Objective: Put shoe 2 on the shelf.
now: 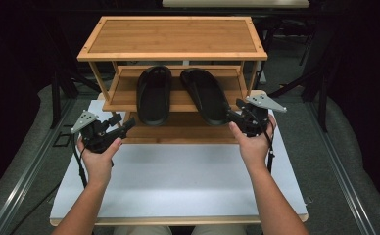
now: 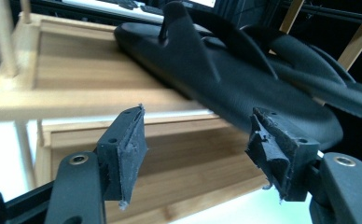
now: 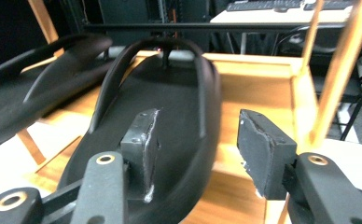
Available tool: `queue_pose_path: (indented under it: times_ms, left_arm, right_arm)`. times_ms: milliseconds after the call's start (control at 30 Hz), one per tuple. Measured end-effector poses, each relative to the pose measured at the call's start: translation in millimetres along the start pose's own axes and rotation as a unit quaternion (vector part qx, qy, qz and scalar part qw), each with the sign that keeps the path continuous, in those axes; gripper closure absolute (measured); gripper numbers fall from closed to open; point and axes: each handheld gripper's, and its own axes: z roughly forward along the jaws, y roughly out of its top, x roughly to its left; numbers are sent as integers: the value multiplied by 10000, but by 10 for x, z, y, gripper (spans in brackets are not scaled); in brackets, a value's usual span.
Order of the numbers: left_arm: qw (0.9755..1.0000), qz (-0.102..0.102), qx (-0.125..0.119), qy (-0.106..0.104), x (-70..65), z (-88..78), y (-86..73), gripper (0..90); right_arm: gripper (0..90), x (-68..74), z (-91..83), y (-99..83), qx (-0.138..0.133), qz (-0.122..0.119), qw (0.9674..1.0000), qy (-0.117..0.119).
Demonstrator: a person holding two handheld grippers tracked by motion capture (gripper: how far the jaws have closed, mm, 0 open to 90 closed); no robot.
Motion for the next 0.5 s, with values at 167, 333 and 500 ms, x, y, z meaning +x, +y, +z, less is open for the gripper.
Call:
queue_pose_path:
  times_ms: [167,333,500]
  left_arm:
    - [10000,-16,28,-31,-68,148,93,327]
    - [9997,-125,-114,-146,-138,191,132,322]
    - [9997,-100,138,-158,-212,307,145,312]
  right_arm:
    - [462,94,88,-126,198,19,9998,23]
    - [449,184,118,-165,55,156,9999,22]
    - [437,322,184,-167,72,121,9999,74]
